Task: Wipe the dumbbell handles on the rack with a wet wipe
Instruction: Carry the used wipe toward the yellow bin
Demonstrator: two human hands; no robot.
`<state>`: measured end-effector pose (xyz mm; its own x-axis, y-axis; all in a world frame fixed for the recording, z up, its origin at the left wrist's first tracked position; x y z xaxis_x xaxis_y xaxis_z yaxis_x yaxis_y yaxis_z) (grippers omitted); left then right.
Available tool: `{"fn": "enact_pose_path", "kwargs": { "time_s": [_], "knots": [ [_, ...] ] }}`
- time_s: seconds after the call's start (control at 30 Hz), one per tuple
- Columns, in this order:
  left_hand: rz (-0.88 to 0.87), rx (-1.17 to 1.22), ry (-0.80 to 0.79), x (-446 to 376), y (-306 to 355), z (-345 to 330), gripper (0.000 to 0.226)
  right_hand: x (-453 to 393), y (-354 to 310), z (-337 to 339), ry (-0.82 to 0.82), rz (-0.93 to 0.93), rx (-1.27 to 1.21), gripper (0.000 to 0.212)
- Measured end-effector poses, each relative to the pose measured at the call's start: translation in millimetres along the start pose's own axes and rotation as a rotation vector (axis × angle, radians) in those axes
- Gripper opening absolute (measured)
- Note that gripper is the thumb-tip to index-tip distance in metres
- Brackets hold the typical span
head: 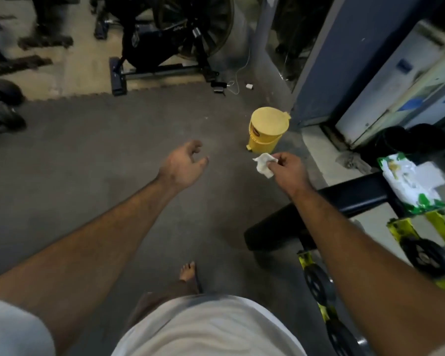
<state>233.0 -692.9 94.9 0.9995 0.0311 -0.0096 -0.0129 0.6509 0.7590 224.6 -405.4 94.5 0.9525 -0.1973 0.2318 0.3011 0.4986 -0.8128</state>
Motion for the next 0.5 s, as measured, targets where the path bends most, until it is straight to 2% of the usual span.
{"fn": "enact_pose_path", "kwargs": {
  "time_s": [0.2, 0.33, 0.5],
  "knots": [
    [-0.016, -0.012, -0.081, -163.1, -10.2, 25.9, 0.046, -112.2, -48.4, -29.6, 0.092, -0.084, -0.072, 0.008],
    [-0.022, -0.013, -0.145, -257.7, -27.2, 11.8, 0.048, -200.4, -65.9, -62.2, 0.116, -0.115, -0.09, 0.007],
    [-0.044, -0.139, -0.313, -388.8, -37.5, -13.8, 0.054, -325.1, -68.4, -81.7, 0.154, -0.187, -0.101, 0.008]
  ]
}}
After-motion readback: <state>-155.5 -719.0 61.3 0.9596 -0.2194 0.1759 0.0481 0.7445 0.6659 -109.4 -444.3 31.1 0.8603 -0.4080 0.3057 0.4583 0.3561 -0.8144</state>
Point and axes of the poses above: each hand's wrist, its own x-axis away from the middle knuckle, its own z-axis out of the back of the hand, y = z × x, the point moved 7 cm from there along -x, towards the middle knuckle, and after that the axes turned 7 degrees about -z, right-handed, at the moved point
